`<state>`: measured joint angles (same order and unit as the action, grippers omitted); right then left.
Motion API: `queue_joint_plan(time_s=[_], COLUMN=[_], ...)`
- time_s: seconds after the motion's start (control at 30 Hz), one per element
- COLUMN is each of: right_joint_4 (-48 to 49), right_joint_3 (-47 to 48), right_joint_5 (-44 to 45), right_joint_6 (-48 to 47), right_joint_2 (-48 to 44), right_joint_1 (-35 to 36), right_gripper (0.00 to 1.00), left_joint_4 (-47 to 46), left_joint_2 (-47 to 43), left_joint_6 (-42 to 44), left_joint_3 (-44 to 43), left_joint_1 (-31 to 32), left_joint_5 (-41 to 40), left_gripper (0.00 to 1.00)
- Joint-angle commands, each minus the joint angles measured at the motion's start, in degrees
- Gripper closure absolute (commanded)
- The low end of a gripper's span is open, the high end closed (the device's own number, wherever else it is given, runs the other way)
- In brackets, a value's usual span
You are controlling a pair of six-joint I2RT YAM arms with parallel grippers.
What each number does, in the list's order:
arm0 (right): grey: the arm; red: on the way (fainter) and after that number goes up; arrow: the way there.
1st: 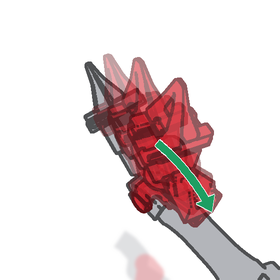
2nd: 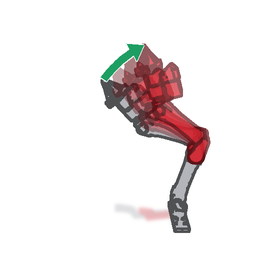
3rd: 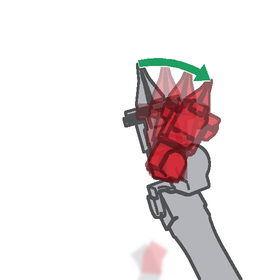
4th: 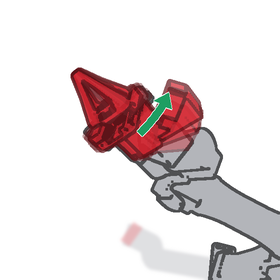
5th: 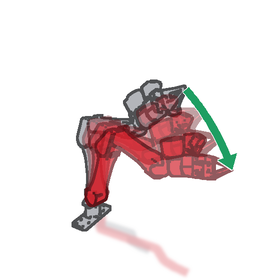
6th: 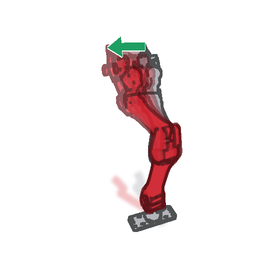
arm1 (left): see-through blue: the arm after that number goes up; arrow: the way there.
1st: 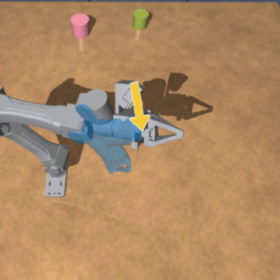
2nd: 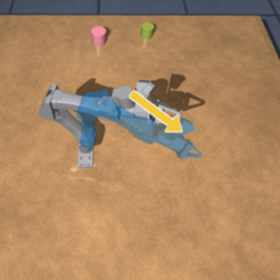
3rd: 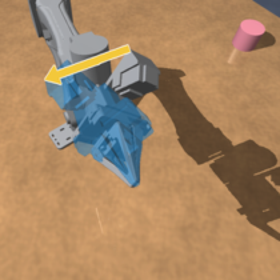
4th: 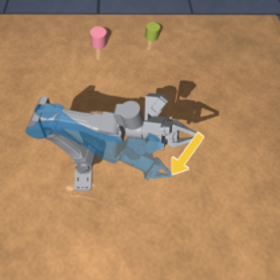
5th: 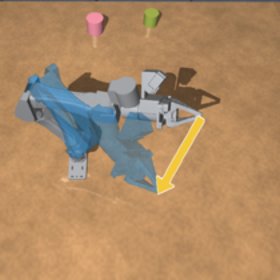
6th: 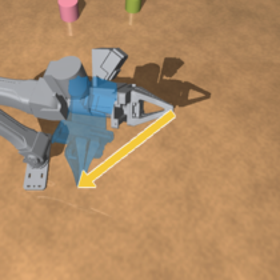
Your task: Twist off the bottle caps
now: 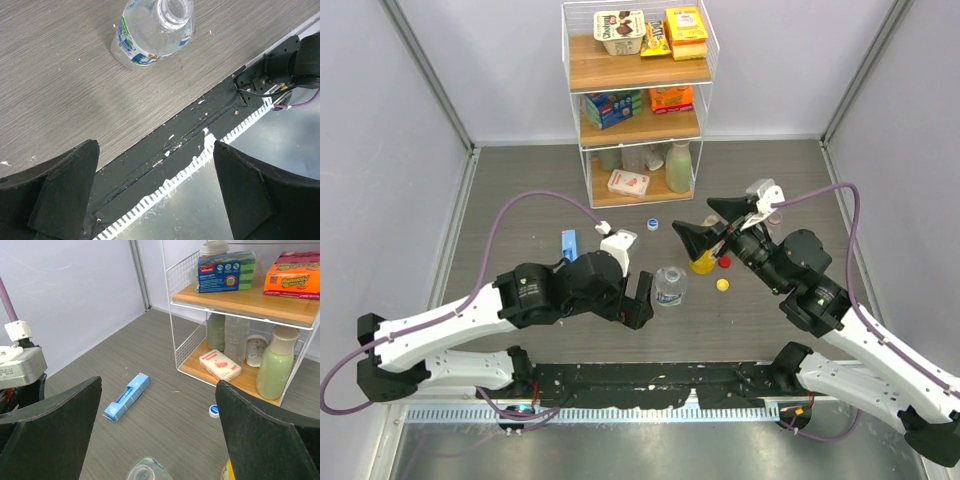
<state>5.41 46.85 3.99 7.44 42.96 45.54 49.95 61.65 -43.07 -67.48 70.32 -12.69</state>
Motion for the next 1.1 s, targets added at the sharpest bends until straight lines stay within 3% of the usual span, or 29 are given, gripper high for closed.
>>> queue_joint_plan(time_s=[0.0,0.23,0.33,0.4,0.53,0.7,0.8,1.07], right_joint_4=[-0.2,-11.5,-13.8,-15.9,-18.7,-19.6,-19.6,-19.6], right_joint_3=[4.2,12.1,14.4,15.9,17.0,16.3,15.6,16.1], right_joint_5=[4.8,11.8,12.2,9.6,0.1,-8.0,-4.7,2.6], right_joint_6=[-0.7,-6.2,-9.5,-9.7,-6.2,-2.3,-1.7,3.5], right_joint_2=[-0.2,4.8,6.6,7.5,8.3,9.4,9.5,11.5], right_joint_1=[0.2,-0.3,-2.4,-6.0,-22.6,-37.4,-41.3,-48.9], right_gripper=[0.0,0.01,0.01,0.0,0.0,0.0,0.0,0.0], left_joint_4=[-1.9,-0.5,-1.9,-1.1,-0.6,-0.4,-1.0,-2.8], left_joint_2=[0.8,-0.2,-3.1,-4.9,-8.1,-7.7,-7.1,-6.3], left_joint_6=[0.7,3.3,4.7,6.1,9.3,11.6,12.0,11.6], left_joint_3=[1.6,2.8,5.4,6.1,6.9,6.8,6.1,2.2], left_joint_1=[-1.1,-10.2,-17.6,-21.7,-31.3,-42.3,-45.7,-48.0], left_joint_5=[-0.1,3.4,7.7,9.3,14.4,23.1,23.9,14.7], left_gripper=[0.0,0.0,0.0,0.0,0.0,0.0,0.0,0.0])
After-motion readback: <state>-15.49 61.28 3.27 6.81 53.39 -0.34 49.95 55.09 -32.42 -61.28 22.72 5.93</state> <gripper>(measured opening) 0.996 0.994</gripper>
